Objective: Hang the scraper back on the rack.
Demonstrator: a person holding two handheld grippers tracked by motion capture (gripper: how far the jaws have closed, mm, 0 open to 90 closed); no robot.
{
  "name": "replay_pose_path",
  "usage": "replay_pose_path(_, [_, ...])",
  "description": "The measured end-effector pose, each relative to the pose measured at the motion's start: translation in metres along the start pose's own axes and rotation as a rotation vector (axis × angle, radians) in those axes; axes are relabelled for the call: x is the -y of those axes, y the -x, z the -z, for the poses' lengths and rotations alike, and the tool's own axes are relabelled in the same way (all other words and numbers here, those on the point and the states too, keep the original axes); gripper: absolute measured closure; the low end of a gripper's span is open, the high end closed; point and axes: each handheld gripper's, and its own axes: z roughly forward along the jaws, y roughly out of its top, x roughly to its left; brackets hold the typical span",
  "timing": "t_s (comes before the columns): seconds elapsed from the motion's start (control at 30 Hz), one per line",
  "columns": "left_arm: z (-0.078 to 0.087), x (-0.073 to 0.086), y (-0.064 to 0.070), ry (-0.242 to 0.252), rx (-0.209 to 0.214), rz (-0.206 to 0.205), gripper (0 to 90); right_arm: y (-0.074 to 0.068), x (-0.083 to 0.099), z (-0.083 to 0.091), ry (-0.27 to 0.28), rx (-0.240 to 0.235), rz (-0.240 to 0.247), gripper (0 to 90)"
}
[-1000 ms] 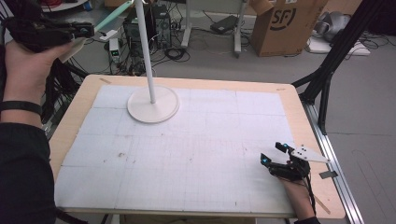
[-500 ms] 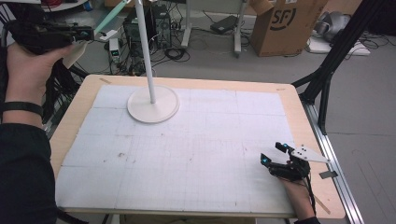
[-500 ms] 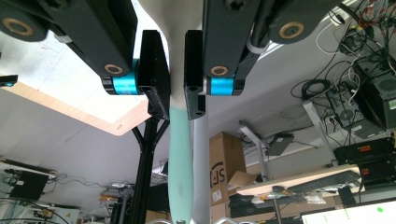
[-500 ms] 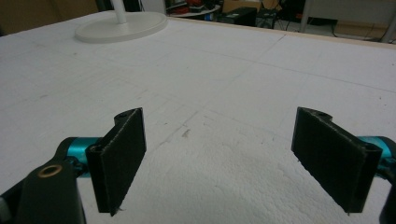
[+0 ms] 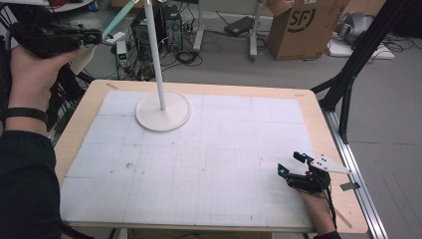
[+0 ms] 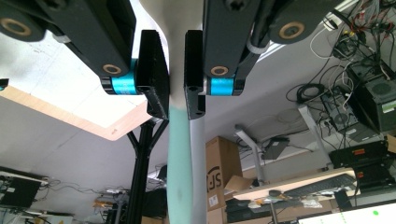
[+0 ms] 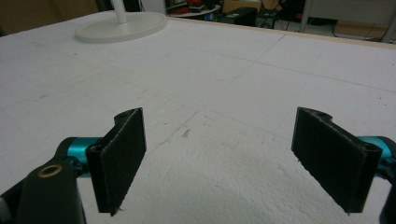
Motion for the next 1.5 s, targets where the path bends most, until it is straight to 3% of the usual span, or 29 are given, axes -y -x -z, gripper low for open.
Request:
replay_pose_path(0.03, [-0.001,0.001,0.001,0.0,-0.01,0.0,79.4,0.0,0.0,0.0,0.0,0.0,0.0,16.9])
replay_pose_path(0.1, [-0.002,0.001,0.002,0.003,-0.011,0.009,69.0,0.0,0.0,0.0,0.002,0.0,0.001,16.9])
replay_pose_path(0.2, [-0.002,0.003,0.005,-0.008,0.011,0.001,58.9,0.0,0.0,0.0,0.0,0.001,-0.002,16.9])
replay_pose_path(0.3, [0.001,0.011,0.013,0.036,0.059,-0.024,47.8,0.0,0.0,0.0,0.001,0.002,0.0,16.9])
replay_pose_path(0.4, [0.004,0.029,0.021,0.065,0.069,-0.03,38.9,0.0,0.0,0.0,0.002,0.002,-0.001,16.9])
replay_pose_path(0.53, [0.006,0.065,0.034,0.092,0.098,-0.038,30.4,0.001,0.0,0.0,0.004,0.001,-0.004,16.9])
replay_pose_path(0.67, [0.005,0.109,0.051,0.108,0.13,-0.045,27.0,0.001,0.0,0.0,0.0,0.004,-0.008,16.9])
replay_pose_path(0.83, [-0.001,0.17,0.07,0.139,0.203,-0.022,26.1,0.0,0.0,0.0,-0.001,0.0,-0.004,17.0])
replay_pose_path(0.93, [-0.005,0.202,0.075,0.161,0.222,0.008,24.8,0.0,0.0,0.0,-0.001,0.002,-0.003,16.9])
replay_pose_path(1.03, [-0.009,0.229,0.079,0.169,0.214,0.027,24.5,0.0,0.0,0.0,0.0,0.005,0.005,16.9])
replay_pose_path(1.23, [-0.022,0.264,0.09,0.119,0.212,0.004,23.6,0.0,0.0,0.0,-0.001,0.008,-0.003,16.9])
replay_pose_path(1.5, [-0.031,0.286,0.098,0.089,0.231,0.009,22.2,0.0,0.0,0.0,-0.001,0.01,-0.002,16.9])
